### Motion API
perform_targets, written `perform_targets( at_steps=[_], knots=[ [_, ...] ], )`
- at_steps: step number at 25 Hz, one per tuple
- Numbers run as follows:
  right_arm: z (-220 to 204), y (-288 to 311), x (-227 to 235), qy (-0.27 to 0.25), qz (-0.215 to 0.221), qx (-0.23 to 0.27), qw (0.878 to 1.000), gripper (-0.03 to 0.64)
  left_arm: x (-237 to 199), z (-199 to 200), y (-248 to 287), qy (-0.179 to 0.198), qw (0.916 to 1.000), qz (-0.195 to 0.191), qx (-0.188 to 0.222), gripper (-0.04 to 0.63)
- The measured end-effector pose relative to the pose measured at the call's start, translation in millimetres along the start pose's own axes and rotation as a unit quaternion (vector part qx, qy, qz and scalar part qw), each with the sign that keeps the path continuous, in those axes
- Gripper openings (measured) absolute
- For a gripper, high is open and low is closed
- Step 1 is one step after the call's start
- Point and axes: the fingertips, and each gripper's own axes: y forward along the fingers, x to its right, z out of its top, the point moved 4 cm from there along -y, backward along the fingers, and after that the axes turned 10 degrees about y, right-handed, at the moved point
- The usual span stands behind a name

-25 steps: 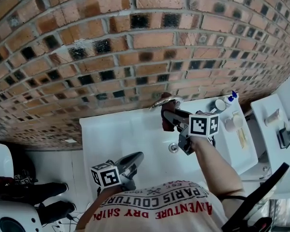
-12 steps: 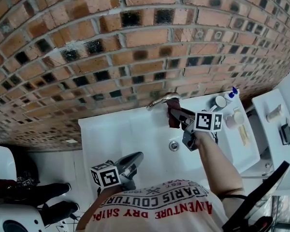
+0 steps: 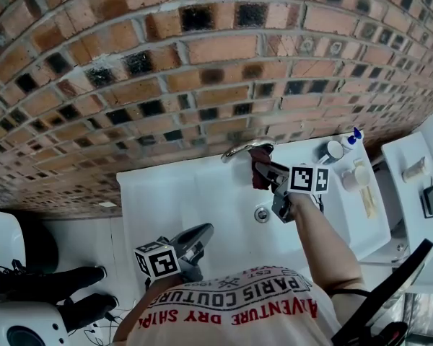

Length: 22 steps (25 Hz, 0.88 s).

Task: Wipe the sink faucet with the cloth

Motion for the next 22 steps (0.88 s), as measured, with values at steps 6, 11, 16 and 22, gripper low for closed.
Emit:
perform_targets(
  at_steps=[6,11,16,22],
  knots=[
    [-3.4,5.2,9.7,-0.001,-0.008,-0.007,1.0,0.092,-2.0,-2.4,0.8,-0.008,1.0,0.003,0.001,0.003],
    [-3.2,5.3,8.3,-0.006,-0.007,-0.007,1.0,0.092,-2.1,-1.5,0.2,-0.007,1.0,0.003,0.004,0.003],
    [-10.8,-8.6,-23.1,-0.01,0.046,0.001,0.999,0.094,3.7,11.0,-7.4,0.007,0.9998,0.003,0.021,0.003],
    [-63.1,-40.8,-78.1,-0.044,0.114,-0.037,0.992,0.094,19.4,20.5,-19.1,0.024,0.999,0.0,0.038,0.003]
  ],
)
